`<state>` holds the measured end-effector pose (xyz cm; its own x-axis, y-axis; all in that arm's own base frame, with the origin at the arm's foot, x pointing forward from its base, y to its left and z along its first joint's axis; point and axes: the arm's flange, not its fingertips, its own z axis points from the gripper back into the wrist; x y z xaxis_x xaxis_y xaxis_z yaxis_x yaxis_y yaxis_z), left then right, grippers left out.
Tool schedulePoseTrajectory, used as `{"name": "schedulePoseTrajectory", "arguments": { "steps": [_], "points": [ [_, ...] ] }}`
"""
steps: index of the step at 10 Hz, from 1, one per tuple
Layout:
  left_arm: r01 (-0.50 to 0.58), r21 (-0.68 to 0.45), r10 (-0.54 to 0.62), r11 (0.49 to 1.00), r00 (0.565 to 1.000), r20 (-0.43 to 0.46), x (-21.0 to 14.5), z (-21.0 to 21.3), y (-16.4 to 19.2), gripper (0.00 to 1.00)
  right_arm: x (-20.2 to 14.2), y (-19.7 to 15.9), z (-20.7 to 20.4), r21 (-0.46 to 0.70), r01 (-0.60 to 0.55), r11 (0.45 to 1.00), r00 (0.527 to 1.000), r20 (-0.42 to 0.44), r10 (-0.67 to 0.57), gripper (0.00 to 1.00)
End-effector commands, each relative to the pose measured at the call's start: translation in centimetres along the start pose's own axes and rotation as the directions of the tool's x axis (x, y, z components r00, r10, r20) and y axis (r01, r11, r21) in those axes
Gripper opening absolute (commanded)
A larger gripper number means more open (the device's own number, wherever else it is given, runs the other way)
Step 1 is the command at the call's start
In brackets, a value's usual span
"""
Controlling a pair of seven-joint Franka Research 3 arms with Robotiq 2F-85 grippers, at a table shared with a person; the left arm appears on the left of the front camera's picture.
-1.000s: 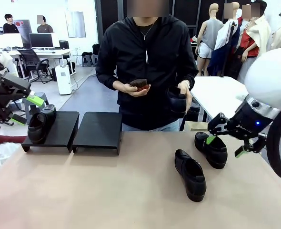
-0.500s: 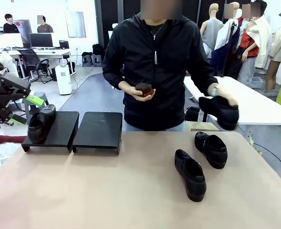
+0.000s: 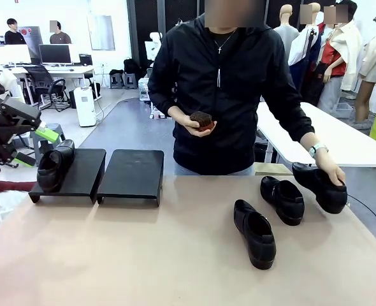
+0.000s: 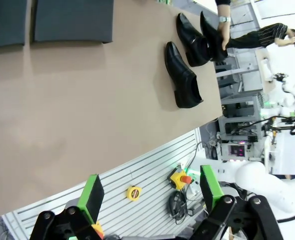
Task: Organize the shoes by placing them on the stand.
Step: Pick up one Shoe and place it in the middle of the table.
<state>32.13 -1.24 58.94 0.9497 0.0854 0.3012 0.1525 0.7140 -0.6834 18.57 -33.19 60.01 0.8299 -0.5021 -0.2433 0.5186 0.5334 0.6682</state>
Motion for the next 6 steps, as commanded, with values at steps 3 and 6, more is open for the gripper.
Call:
{"name": "schedulePoseTrajectory", "arguments": {
  "steps": [3, 6],
  "points": [
    [0.015, 0.001, -0.015, 1.0, 1.0, -0.005, -0.1, 0.1, 0.2, 1.0, -0.1, -1.0, 1.1, 0.088, -0.022, 0.996, 1.0, -0.018, 0.024, 1.0],
    [0.015, 0.001, -0.015, 1.0, 1.0, -0.005, -0.1, 0.1, 0.2, 1.0, -1.1, 3.6, -1.5, -0.032, -0.085, 0.996, 0.996, 0.007, 0.085, 1.0]
  ]
}}
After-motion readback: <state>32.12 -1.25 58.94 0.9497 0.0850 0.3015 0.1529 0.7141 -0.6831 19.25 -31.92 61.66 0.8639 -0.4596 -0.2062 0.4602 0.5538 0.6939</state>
